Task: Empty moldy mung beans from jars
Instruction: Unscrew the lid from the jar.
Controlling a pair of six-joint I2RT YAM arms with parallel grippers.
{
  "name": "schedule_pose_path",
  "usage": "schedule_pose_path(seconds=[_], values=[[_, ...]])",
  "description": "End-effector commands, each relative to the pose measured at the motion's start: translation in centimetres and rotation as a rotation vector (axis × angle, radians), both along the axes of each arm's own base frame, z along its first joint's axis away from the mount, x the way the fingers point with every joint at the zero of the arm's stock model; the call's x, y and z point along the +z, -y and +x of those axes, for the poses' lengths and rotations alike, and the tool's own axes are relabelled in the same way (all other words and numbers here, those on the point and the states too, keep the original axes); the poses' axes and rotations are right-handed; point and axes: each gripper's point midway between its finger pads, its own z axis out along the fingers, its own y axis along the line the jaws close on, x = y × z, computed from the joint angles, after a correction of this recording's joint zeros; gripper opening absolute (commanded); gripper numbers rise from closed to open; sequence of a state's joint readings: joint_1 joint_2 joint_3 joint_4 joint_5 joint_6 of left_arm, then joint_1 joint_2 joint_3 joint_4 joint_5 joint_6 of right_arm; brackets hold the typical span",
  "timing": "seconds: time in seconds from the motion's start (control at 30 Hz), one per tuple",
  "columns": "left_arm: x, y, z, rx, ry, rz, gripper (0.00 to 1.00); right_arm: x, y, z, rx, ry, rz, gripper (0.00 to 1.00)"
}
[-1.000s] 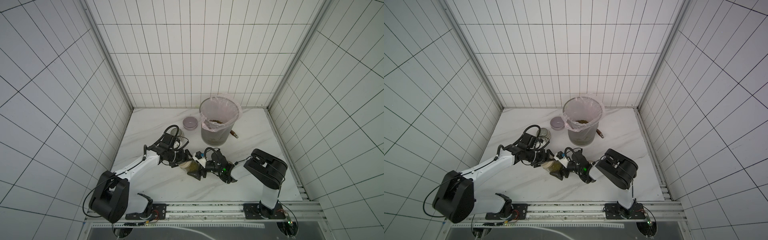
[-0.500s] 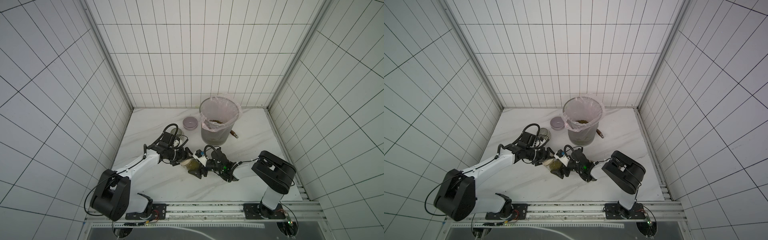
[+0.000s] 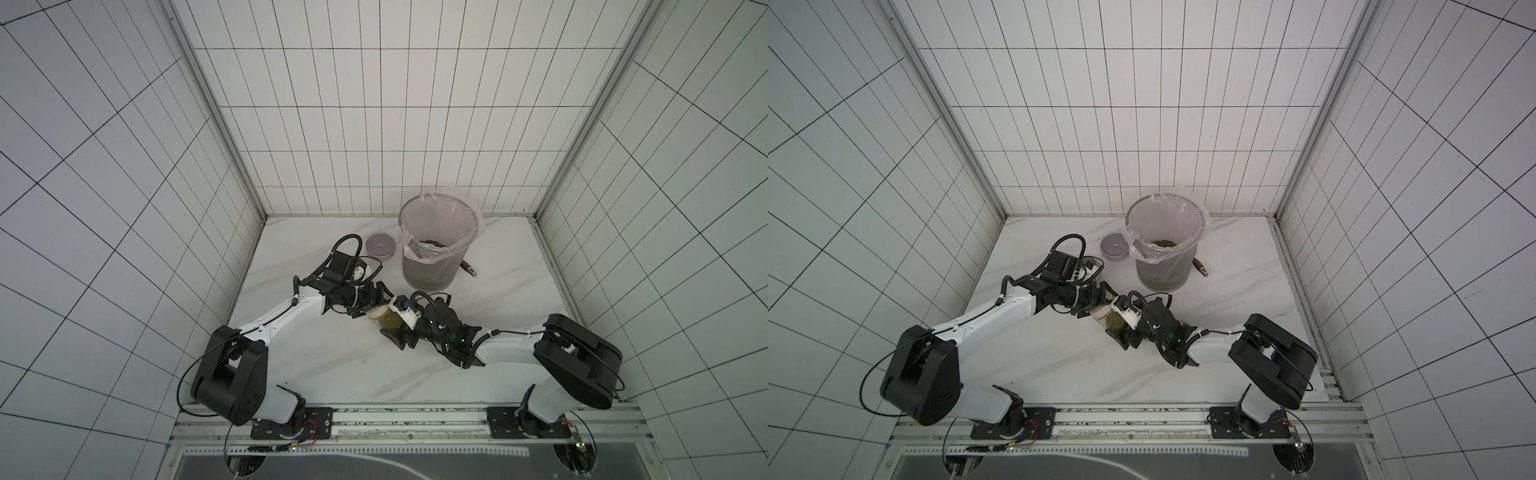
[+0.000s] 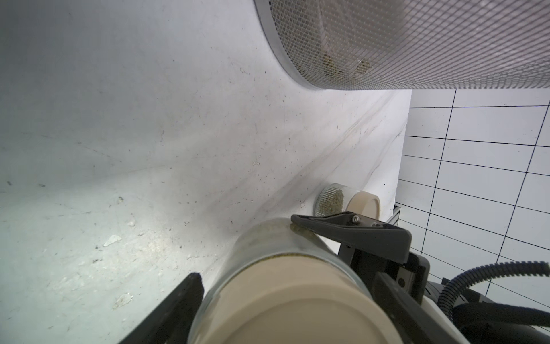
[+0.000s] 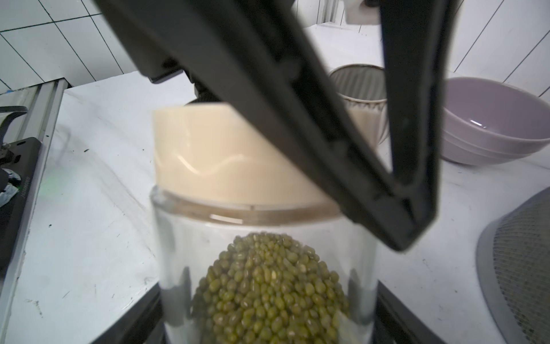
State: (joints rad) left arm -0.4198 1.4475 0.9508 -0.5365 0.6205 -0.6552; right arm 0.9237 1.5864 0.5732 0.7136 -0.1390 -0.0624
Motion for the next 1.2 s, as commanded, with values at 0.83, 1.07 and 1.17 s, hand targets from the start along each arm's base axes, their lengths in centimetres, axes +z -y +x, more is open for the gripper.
schedule_pose_path(seconds=[0.83, 1.07, 1.17], values=[[2.9, 1.4, -1.4, -0.101, -0.012, -0.091, 0.61, 1.1, -0.2, -0.4, 0.387, -0.132, 0.179, 1.00], [3.8, 2.5, -1.1, -0.124, -0.008, -0.142, 0.61, 0.6, -1.1, 0.8, 0.365, -0.193, 0.173, 1.00], [3.8, 2.7, -1.1, -0.130, -0.010, -0.146, 0.61, 1.1, -1.1, 0.9, 0.358, -0.194, 0.184, 0.95]])
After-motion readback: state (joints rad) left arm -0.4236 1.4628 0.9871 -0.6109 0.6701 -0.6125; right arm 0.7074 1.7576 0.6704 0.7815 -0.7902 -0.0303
